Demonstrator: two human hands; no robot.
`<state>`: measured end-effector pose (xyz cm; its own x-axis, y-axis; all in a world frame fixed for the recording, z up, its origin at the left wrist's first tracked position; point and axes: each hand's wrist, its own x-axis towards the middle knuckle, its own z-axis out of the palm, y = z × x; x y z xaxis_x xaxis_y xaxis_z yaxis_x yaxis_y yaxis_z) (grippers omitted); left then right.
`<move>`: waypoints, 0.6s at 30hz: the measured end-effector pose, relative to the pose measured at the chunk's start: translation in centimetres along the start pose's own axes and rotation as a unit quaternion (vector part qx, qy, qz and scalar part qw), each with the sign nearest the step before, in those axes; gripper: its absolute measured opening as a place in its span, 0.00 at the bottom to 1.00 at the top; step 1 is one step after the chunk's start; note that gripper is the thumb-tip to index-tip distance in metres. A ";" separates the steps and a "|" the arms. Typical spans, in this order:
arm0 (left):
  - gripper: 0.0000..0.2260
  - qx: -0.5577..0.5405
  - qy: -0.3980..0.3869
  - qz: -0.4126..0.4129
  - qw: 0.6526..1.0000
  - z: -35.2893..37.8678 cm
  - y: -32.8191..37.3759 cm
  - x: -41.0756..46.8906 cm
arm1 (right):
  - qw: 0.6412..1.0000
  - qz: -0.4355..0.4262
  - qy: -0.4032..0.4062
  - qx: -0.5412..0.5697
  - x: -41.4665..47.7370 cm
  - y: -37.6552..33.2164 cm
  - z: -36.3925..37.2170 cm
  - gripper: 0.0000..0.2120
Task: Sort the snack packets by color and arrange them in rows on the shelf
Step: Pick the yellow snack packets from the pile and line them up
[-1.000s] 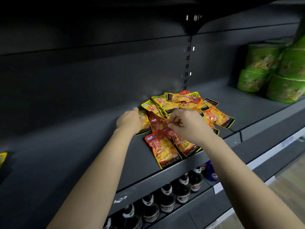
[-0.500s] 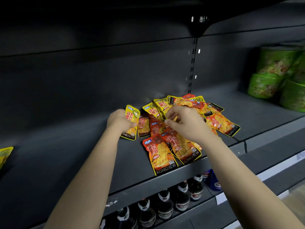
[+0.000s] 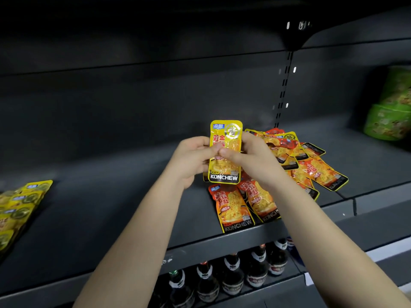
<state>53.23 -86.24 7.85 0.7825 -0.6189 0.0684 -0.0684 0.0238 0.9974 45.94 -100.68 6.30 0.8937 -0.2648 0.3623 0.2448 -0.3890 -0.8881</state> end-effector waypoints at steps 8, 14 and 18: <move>0.05 0.244 0.166 0.028 0.955 0.1 -1.4 4.7 | 0.989 0.029 0.096 -0.111 -0.7 0.6 -4.9 0.11; 0.21 0.245 0.186 -0.092 0.947 1.4 -4.6 8.5 | 0.972 0.039 0.129 -0.195 -2.3 1.5 -9.0 0.14; 0.22 0.194 0.195 -0.122 0.954 2.4 -5.8 9.4 | 0.967 0.057 0.145 -0.200 -3.0 2.5 -10.6 0.12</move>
<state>59.45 -94.07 2.70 0.9700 -0.2278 -0.0848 -0.0201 -0.4227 0.9061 39.94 -110.20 6.00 0.7496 -0.5388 0.3845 -0.0657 -0.6385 -0.7668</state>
